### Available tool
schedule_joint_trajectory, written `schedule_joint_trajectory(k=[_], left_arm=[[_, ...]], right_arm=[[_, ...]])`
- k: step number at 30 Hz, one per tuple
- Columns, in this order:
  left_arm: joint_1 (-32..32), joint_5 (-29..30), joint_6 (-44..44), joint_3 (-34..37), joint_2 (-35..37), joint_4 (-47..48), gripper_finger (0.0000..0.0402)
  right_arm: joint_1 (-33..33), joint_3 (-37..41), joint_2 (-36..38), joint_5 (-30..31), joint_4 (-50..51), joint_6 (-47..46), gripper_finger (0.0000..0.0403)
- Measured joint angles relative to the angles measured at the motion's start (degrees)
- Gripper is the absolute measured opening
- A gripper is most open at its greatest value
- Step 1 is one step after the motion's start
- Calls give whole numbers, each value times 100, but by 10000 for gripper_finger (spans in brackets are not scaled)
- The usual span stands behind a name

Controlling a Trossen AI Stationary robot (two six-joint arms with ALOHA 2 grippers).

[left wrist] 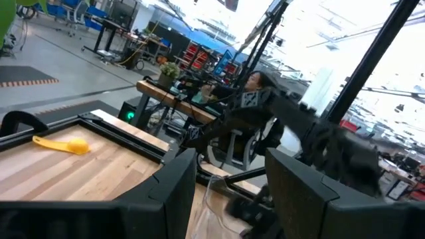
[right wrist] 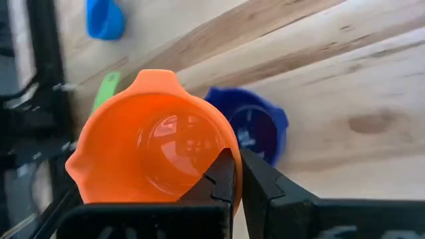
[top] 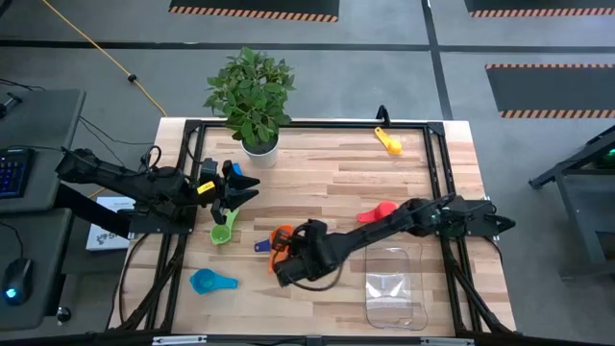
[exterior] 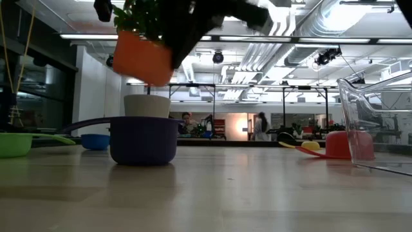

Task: Nest measuring cups in basket
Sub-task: Stack the orange measuring cup on top of the dark blue measuring cup

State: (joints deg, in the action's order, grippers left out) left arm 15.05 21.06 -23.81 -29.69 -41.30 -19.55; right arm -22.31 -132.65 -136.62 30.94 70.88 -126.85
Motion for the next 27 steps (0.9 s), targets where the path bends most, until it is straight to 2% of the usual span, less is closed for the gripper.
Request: schedule_joint_trajectory(k=[9,12,18,27], left_arm=[[0,15,2,0,0,0,172],[0,15,2,0,0,2,172],[0,15,2,0,0,0,172],[0,15,2,0,0,2,172]], right_arm=[[169,40,-205,-553,7,141,0],[169,34,-190,-930,153,345,0],[196,34,-221,-659,301,216,0],[241,34,-226,-735,91,334,0]])
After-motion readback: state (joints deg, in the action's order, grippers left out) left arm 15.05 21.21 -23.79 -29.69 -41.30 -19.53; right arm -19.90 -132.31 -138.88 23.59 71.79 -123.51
